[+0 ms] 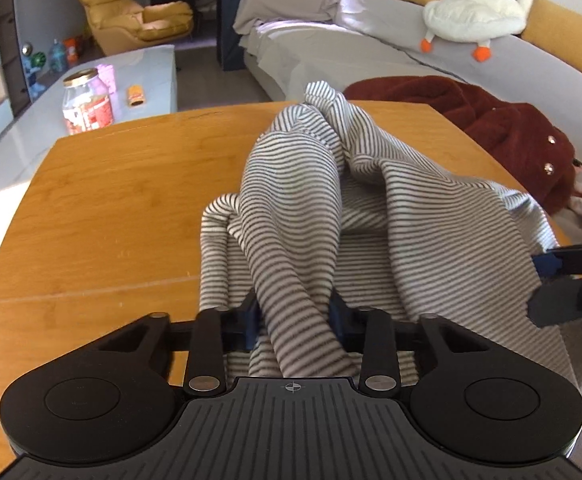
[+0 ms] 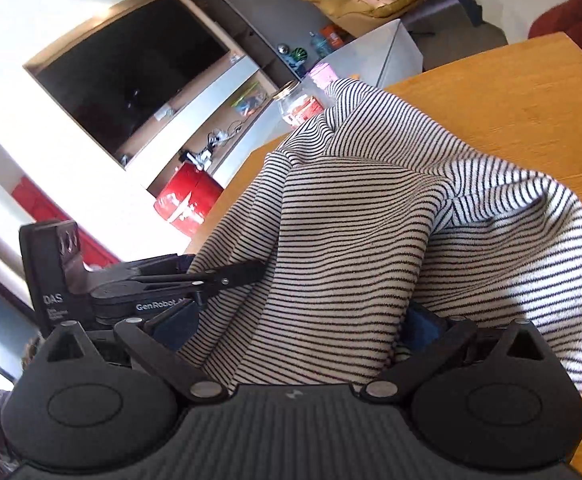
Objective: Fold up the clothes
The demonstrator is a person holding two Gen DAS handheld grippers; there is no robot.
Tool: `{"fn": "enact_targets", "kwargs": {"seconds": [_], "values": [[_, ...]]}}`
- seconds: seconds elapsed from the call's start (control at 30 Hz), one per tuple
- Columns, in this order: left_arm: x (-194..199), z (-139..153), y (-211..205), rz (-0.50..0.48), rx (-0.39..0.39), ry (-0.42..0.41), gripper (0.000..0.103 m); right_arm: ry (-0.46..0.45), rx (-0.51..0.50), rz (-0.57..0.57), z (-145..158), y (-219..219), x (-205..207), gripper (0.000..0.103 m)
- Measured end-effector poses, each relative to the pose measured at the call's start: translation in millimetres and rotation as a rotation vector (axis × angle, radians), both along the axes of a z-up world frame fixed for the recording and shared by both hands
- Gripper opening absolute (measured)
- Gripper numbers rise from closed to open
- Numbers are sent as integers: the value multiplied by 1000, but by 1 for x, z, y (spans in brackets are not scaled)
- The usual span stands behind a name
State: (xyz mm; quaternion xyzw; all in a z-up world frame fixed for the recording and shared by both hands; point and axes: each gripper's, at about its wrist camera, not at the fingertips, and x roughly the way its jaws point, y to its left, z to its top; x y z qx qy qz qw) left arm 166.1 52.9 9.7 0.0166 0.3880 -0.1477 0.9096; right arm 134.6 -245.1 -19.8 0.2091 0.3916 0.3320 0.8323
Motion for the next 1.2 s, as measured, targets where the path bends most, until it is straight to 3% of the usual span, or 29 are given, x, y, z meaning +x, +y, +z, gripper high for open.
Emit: {"fn": "enact_targets", "kwargs": {"seconds": [0.07,0.17,0.3,0.4,0.43,0.47,0.53,0.57,0.63,0.73,0.8,0.83,0.87,0.93,1.03,1.1,1.2], "values": [[-14,4,8,0,23,-19,25,-38,-73,20,7,3,-9,103],[-2,25,36,114,27,-103,24,-82,-235,-46,18,7,-6,103],[16,44,74,268,7,-154,24,-299,-512,-202,49,23,-12,102],[20,51,94,349,-26,-180,24,-517,-654,-227,74,58,-18,87],[17,55,101,382,-58,-196,30,-561,-666,-215,81,72,-16,80],[12,59,105,406,-100,-214,47,-569,-656,-192,84,87,-11,76],[0,65,111,435,-196,-259,72,-575,-641,-147,86,118,0,76],[-5,65,108,426,-240,-282,81,-570,-654,-120,81,133,7,76],[-11,60,96,374,-302,-307,88,-559,-710,-79,65,161,20,77],[-4,43,74,306,-362,-307,96,-545,-846,-49,37,180,30,77],[9,27,57,254,-377,-319,96,-500,-856,-22,30,173,34,77],[14,20,49,233,-372,-330,96,-478,-846,-5,27,169,38,68],[17,14,41,219,-357,-338,96,-471,-853,14,27,164,37,48],[24,2,30,192,-329,-320,96,-541,-951,51,27,161,36,27],[24,-19,19,174,-289,-263,94,-705,-1187,-14,29,138,48,13],[17,-19,16,177,-263,-288,98,-654,-1246,-132,30,105,85,13],[13,-22,10,190,-234,-289,99,-505,-1227,-237,24,63,135,13]]}}
